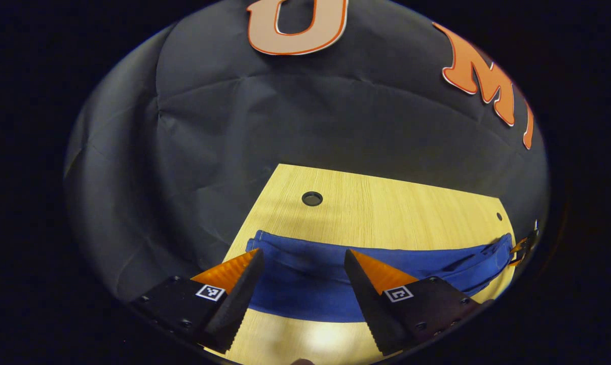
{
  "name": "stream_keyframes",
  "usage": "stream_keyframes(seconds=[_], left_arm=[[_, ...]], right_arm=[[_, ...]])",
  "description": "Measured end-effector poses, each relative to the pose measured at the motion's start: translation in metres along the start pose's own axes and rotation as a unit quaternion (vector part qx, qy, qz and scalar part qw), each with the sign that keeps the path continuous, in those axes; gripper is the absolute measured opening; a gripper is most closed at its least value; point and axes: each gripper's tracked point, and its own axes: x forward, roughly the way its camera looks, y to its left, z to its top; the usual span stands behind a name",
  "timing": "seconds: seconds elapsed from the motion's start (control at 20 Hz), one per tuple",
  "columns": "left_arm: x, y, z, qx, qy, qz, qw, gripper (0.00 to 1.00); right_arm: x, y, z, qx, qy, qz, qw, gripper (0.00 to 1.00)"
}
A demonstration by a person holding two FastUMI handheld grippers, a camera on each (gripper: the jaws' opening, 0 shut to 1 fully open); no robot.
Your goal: Grasp the waist and the cuffs of the jeans and fold them to make the two legs overlap; first hold the waist and fold one-third of the jeans toward the cuffs, then hold the cuffs and fold the remaining one-third in the same direction to finish folding.
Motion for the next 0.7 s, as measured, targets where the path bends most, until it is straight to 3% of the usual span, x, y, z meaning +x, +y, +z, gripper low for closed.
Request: stream_keyframes(seconds=[0.1,0.25,0.35,0.55,0.7], left_arm=[[-0.002,-0.001,0.004,-0.008,0.002,0.0,1.0,0.98],[-0.002,-0.002,0.005,0.0,0.003,0.004,1.0,0.98],[-0.003,-0.001,0.004,0.002,0.009,0.006,1.0,0.98],[-0.004,-0.002,-0.005,-0.013,0.041,0.009,0.999,0.98],[-0.001,-0.003,-0.008,-0.036,0.048,0.011,0.998,0.98]], right_arm=[[0.003,0.007,-0.004,-0.006,-0.006,0.014,1.0,0.7],[-0.012,0.015,0.0,-0.019,-0.052,0.028,0.998,0.23],[-0.036,0.034,0.004,-0.067,-0.088,0.075,0.991,0.22],[-0.065,0.044,0.007,-0.095,-0.11,0.091,0.985,0.22],[-0.107,0.074,-0.006,-0.125,-0.125,0.135,0.975,0.22]])
